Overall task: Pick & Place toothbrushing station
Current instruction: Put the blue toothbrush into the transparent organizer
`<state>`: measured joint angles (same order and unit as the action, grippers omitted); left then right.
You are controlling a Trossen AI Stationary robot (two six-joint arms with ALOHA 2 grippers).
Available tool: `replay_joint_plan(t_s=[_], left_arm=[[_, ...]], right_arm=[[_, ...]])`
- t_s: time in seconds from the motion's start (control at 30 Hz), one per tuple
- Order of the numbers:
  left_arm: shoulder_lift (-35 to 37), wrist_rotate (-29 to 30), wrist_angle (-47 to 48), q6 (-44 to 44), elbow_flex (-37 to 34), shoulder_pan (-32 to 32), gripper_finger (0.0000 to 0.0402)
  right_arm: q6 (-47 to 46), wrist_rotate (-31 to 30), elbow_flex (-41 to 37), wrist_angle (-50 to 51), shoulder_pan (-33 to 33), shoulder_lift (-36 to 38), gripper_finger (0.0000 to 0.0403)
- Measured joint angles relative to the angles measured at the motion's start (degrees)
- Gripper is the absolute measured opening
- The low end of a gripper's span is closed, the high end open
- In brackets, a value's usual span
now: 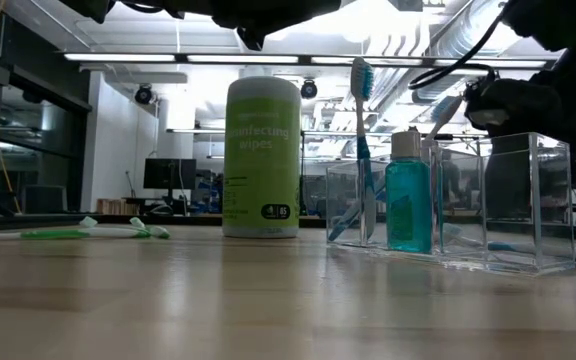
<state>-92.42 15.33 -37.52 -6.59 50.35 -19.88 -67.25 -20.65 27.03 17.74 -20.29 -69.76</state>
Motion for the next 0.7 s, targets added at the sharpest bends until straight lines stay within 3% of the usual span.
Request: replay_joint_plan(t_s=[0.33, 0.7], left_arm=[[-0.02, -0.04, 0.02, 0.17, 0.00, 0.00, 0.0103], [-0.02, -0.11, 0.28, 0.00, 0.00, 0.00, 0.0103]], right_arm=[[-0.30, 4.37, 0.00, 0.02, 1.27, 0.00, 0.0174], [0.82, -0.43, 0.00, -0.52, 2.17, 0.09, 0.0174]])
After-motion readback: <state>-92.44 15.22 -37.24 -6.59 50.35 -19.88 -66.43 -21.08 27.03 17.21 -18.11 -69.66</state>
